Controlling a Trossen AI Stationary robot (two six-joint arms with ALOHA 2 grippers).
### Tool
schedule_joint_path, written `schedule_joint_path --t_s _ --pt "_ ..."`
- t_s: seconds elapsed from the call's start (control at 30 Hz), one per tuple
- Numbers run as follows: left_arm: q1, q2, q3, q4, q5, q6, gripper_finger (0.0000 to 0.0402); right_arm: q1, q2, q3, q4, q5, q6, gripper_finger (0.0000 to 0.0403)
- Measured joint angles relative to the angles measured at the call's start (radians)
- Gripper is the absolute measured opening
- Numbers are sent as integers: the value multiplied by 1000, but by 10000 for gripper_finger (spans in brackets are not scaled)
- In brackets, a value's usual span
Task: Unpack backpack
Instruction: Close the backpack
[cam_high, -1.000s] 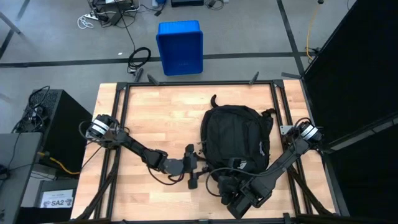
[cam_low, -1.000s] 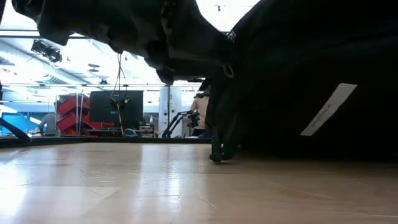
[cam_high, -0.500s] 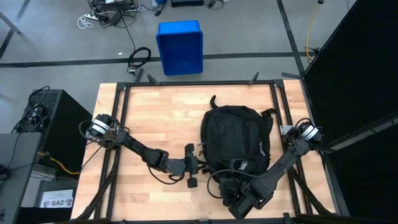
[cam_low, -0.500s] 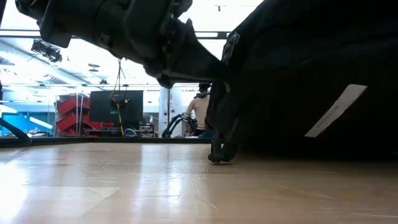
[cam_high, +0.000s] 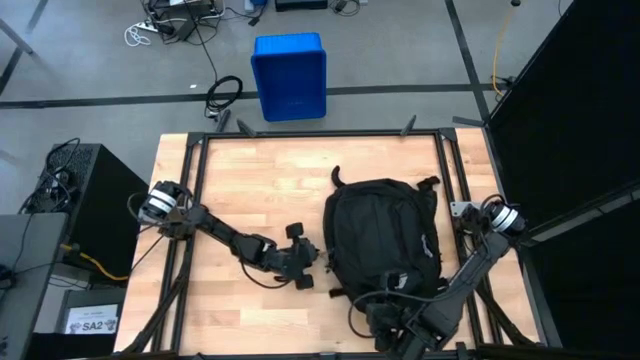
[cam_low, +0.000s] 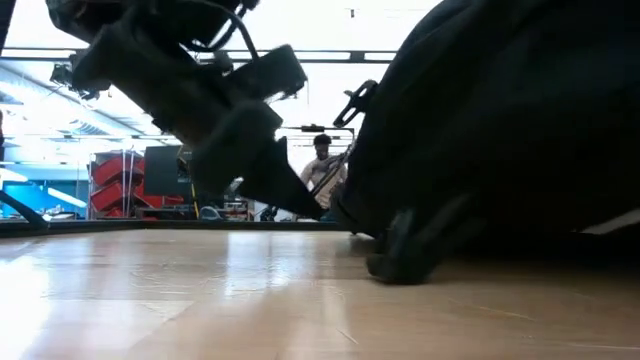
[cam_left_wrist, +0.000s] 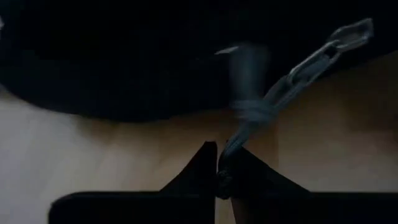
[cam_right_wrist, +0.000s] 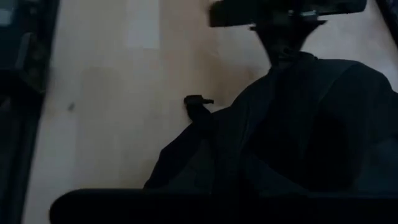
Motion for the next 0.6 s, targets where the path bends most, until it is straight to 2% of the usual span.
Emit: schedule_joint_path --t_s 0.27,0.43,0.6 --pt "58 -35 0 -62 4 23 4 65 0 0 -27 -14 83 0" --pt "80 -81 -4 -121 2 33 4 68 0 0 -61 -16 129 0" --pt "79 -193 -95 -64 1 47 4 54 0 0 -61 -21 122 0"
